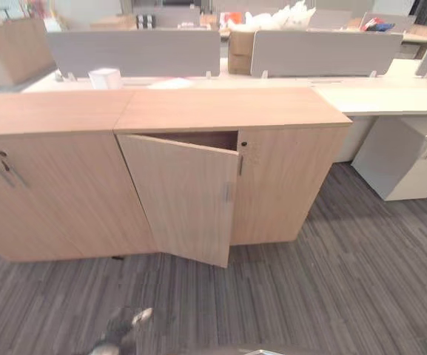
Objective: Put the empty folder in the office cabinet
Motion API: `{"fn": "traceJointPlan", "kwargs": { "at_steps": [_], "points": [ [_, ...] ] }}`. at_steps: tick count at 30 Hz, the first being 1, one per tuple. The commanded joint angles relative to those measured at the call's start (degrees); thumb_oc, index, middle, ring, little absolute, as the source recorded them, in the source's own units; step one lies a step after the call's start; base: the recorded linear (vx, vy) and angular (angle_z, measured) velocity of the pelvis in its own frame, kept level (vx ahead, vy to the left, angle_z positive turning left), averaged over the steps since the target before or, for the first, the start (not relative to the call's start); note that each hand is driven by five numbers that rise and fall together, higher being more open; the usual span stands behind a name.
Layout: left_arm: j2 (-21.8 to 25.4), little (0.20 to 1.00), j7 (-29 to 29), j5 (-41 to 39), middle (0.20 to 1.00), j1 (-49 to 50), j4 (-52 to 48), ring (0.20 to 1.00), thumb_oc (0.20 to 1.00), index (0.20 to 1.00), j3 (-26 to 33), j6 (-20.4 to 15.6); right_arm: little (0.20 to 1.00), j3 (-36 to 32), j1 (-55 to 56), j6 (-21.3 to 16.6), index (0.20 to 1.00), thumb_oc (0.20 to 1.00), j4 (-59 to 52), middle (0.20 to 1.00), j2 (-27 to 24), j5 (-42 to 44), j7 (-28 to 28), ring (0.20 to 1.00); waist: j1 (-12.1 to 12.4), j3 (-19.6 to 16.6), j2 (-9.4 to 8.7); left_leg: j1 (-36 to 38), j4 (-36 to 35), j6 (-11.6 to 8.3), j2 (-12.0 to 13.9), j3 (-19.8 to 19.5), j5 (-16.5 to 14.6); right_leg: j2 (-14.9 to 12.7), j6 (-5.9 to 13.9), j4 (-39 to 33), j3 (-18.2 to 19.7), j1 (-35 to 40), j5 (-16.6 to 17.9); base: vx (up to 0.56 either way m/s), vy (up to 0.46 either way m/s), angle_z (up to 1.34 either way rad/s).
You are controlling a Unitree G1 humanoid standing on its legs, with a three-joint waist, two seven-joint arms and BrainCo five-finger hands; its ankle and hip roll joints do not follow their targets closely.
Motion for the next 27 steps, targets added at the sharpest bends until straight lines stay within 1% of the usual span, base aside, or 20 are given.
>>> {"fn": "traceJointPlan", "kwargs": {
  "at_steps": [1, 2, 4, 7, 8, 9, 11, 17, 20, 27],
  "points": [
    [-0.65, 1.0, 3.95, 11.33, 1.0, -4.3, 10.42, 1.0, 1.0, 1.0, 0.36, -2.1, 1.0, 1.26, -3.87, -1.29, 1.0, 1.0, 1.64, 1.0, 0.23, -0.71, -1.46, 1.0, -0.57, 2.38, 0.35, 6.13, -8.65, 3.61, -2.48, -1.28, -3.8, -1.85, 0.9, 1.23, -0.26, -1.07, 7.74, -0.01, 0.008, 0.1],
    [-1.01, 1.0, 5.21, 13.98, 1.0, -5.29, 15.5, 1.0, 1.0, 1.0, -0.06, -1.97, 1.0, 1.87, -4.18, -1.37, 1.0, 1.0, 1.64, 1.0, 0.49, -0.6, -1.63, 1.0, -0.75, 2.39, 0.4, 6.0, -8.65, 3.62, -2.56, -1.44, -3.74, -1.84, 0.83, 1.3, -0.33, -1.17, 7.58, -0.01, 0.006, 0.15],
    [-1.27, 1.0, 6.8, 18.62, 1.0, -5.46, 21.69, 1.0, 1.0, 1.0, -0.53, -1.21, 1.0, 2.98, -4.46, -1.43, 1.0, 1.0, 1.83, 1.0, 1.46, -0.7, -1.78, 1.0, -0.98, 2.12, 0.4, 5.95, -8.65, 3.61, -2.67, -1.43, -3.74, -1.88, 0.73, 1.32, -0.37, -1.29, 7.45, -0.01, 0.004, 0.16],
    [-2.22, 1.0, 6.7, 20.04, 1.0, -4.18, 27.15, 1.0, 1.0, 1.0, 1.23, -0.21, 1.0, 4.94, -5.04, -1.87, 1.0, 1.0, 1.07, 1.0, 3.53, -0.65, -1.62, 1.0, -0.97, 1.58, 0.34, 5.94, -8.65, 3.64, -2.78, -1.23, -3.76, -2.03, 0.61, 1.06, -0.53, -1.33, 7.62, 0.0, -0.006, -0.03],
    [-2.22, 1.0, 6.7, 20.04, 1.0, -4.17, 27.16, 1.0, 1.0, 1.0, 1.26, -0.21, 1.0, 4.97, -5.03, -1.87, 1.0, 1.0, 1.05, 1.0, 3.54, -0.65, -1.63, 1.0, -1.01, 1.55, 0.34, 5.92, -8.65, 3.64, -2.78, -1.24, -3.76, -2.03, 0.61, 1.06, -0.54, -1.33, 7.63, 0.0, 0.0, 0.0],
    [-2.3, 1.0, 6.37, 19.82, 1.0, -4.31, 27.02, 1.0, 1.0, 1.0, 1.3, -0.35, 1.0, 6.91, -5.29, -2.03, 1.0, 1.0, 0.57, 1.0, 4.01, -2.6, -1.42, 1.0, -0.8, 1.54, 0.36, 5.81, -8.65, 3.66, -2.76, -1.28, -3.6, -2.04, 0.52, 1.03, -0.77, -1.36, 7.64, 0.0, 0.0, 0.0],
    [-2.35, 1.0, 6.34, 19.2, 1.0, -4.2, 27.5, 1.0, 1.0, 1.0, 1.64, -0.15, 1.0, 7.83, -5.45, -2.06, 1.0, 1.0, 0.05, 1.0, 3.9, -3.44, -1.76, 1.0, -0.75, 1.61, 0.34, 5.62, -8.65, 3.69, -2.72, -1.51, -3.41, -2.06, 0.44, 1.14, -0.97, -1.36, 7.69, 0.0, 0.0, 0.0],
    [-2.71, 1.0, 6.71, 16.2, 1.0, -4.24, 28.05, 1.0, 1.0, 1.0, 3.61, 0.07, 1.0, 7.59, -5.51, -2.06, 1.0, 1.0, -0.05, 1.0, 3.98, -3.02, -1.91, 1.0, -0.41, 1.5, 0.0, 5.32, -8.65, 3.64, -2.77, -1.92, -3.25, -2.27, 0.43, 1.08, -1.63, -1.13, 7.91, -0.01, -0.017, 0.1],
    [-2.84, 1.0, 6.94, 15.39, 1.0, -4.78, 26.99, 1.0, 1.0, 1.0, 3.04, -0.12, 1.0, 8.48, -5.64, -2.16, 1.0, 1.0, -0.76, 1.0, 4.33, -3.38, -1.98, 1.0, -0.36, 1.5, 0.02, 5.15, -8.65, 3.59, -2.64, -2.12, -3.09, -2.24, 0.4, 1.1, -1.95, -1.15, 7.92, -0.01, -0.021, 0.08],
    [-2.6, 1.0, 7.61, 16.64, 1.0, -5.31, 26.52, 1.0, 1.0, 1.0, 1.41, -0.42, 1.0, 9.43, -5.71, -2.11, 1.0, 1.0, -1.12, 1.0, 4.54, -4.14, -2.31, 1.0, -0.35, 1.62, 0.0, 5.11, -8.65, 3.58, -2.64, -2.34, -3.06, -2.21, 0.35, 1.13, -2.13, -1.14, 7.92, -0.01, -0.005, 0.02]
  ]
}}
